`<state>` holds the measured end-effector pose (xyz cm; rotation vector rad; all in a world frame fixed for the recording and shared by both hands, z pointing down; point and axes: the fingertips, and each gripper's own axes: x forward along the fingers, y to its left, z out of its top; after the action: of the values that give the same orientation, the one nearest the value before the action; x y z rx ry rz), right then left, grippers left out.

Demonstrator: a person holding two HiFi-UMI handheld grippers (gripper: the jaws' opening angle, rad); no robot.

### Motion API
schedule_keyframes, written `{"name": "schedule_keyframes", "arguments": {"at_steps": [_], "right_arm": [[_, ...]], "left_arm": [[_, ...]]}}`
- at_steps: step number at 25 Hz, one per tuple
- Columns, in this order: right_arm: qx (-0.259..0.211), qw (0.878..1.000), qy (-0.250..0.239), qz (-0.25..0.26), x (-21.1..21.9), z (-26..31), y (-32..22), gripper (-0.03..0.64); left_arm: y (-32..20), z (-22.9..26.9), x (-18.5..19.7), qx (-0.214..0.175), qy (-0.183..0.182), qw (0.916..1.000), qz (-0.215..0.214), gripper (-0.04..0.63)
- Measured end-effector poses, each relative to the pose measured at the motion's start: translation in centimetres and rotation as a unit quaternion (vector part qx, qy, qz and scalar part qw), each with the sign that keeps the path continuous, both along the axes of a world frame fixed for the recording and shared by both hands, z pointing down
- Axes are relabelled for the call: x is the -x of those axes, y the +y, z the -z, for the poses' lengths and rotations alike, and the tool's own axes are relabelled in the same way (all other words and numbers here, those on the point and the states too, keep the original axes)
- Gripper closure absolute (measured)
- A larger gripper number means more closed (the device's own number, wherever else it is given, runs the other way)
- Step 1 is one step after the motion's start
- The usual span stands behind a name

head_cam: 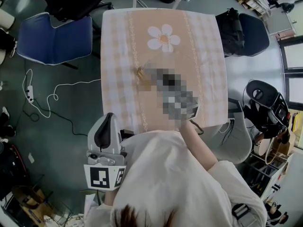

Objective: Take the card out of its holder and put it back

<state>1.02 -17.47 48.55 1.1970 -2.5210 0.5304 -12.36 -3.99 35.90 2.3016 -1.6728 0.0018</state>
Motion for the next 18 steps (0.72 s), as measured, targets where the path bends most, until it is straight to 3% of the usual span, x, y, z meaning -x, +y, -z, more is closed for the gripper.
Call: {"name": "schedule_keyframes", "arguments": {"at_steps": [18], "right_arm": [[0.007, 1.0, 0.02, 0.016, 0.7, -1.8, 0.1, 0.601]], "left_arm": [[-0.2, 0.2, -0.2, -0.001, 0.001, 1.0, -0.002, 0.595]]}}
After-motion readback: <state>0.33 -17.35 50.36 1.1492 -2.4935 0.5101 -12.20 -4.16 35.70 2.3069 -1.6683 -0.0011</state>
